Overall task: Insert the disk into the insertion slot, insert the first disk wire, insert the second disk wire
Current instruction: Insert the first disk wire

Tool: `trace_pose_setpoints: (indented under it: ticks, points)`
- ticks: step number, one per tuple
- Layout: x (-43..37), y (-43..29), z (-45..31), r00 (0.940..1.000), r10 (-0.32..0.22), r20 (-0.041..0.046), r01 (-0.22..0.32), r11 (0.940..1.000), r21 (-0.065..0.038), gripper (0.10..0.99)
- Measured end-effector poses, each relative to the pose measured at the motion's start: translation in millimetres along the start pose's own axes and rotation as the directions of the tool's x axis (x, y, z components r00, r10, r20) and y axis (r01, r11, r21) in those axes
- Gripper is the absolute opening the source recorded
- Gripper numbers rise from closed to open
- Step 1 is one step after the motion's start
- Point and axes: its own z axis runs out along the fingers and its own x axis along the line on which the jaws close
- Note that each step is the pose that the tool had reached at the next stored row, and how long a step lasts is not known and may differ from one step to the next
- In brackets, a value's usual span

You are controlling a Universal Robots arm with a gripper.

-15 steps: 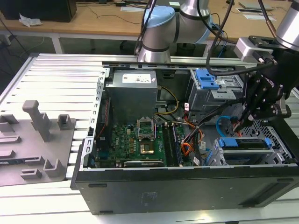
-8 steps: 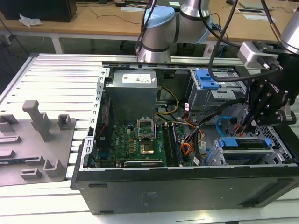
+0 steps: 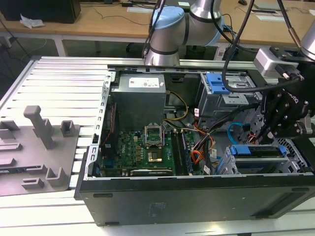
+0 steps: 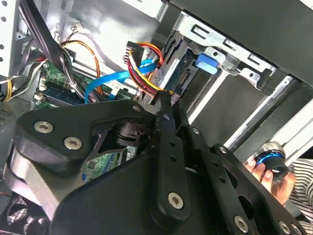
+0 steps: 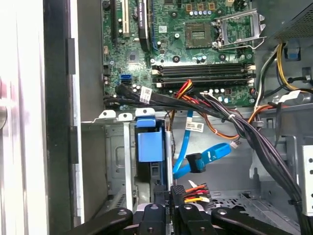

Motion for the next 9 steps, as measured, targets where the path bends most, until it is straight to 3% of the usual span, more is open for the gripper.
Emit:
trace_pose_setpoints:
  ticks: [9]
  points:
    - [12.3, -0.7, 0.9, 1.0, 0.0, 0.0001, 0.0, 1.0, 0.0, 0.169]
